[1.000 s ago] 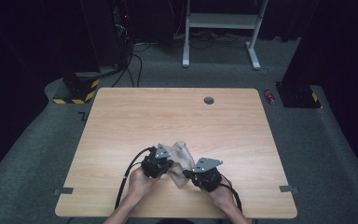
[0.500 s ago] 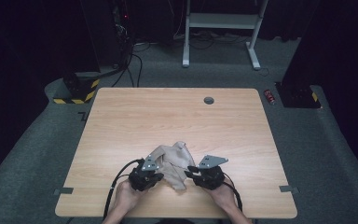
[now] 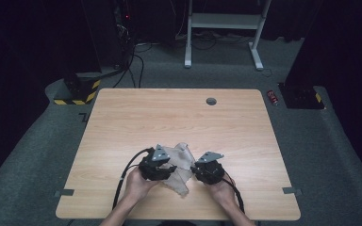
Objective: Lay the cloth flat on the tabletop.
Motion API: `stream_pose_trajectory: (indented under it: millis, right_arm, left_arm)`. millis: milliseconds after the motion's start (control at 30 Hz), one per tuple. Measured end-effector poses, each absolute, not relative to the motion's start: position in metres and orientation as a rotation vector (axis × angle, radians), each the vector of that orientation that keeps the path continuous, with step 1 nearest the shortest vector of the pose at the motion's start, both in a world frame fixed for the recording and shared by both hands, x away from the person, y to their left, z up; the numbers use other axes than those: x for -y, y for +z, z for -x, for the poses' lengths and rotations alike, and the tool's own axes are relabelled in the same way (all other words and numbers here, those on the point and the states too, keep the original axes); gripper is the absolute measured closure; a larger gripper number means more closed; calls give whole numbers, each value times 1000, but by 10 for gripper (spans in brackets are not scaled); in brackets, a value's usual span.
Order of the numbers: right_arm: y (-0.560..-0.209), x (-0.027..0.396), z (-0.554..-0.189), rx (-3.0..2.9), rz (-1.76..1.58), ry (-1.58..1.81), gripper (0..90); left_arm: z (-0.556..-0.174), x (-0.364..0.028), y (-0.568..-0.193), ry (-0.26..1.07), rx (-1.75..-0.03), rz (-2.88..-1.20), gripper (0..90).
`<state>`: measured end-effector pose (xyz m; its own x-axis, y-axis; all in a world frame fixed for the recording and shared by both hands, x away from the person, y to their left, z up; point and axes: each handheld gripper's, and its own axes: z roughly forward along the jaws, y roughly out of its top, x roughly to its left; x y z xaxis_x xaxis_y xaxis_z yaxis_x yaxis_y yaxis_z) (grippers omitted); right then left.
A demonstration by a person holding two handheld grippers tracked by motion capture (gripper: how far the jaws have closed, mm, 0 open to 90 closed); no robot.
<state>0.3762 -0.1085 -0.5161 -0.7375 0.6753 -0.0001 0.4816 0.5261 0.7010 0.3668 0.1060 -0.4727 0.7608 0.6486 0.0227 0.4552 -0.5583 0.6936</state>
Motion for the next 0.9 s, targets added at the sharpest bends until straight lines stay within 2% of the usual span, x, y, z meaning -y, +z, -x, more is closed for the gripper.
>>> stream_pose_trajectory:
  millis: [33, 200, 567, 600, 733, 900]
  right_arm:
    - [-517, 109, -377, -2494, -982, 1022, 722]
    - [-517, 110, -379, -2500, -991, 1026, 783]
    - [-517, 111, -380, -2498, -996, 1026, 851]
    - [-517, 111, -381, -2496, -991, 1023, 872]
    - [-517, 111, -381, -2495, -992, 1023, 893]
    - [-517, 111, -381, -2498, -993, 1024, 897]
  left_arm:
    - [-374, -92, -479, 362, -805, -2306, 526]
    - [-386, -72, -495, 344, -825, -2336, 538]
    - [-393, -60, -504, 371, -833, -2382, 595]
    - [-393, -60, -504, 359, -826, -2382, 642]
    - [-396, -59, -503, 359, -833, -2393, 737]
    - [-398, -60, -498, 327, -832, -2380, 795]
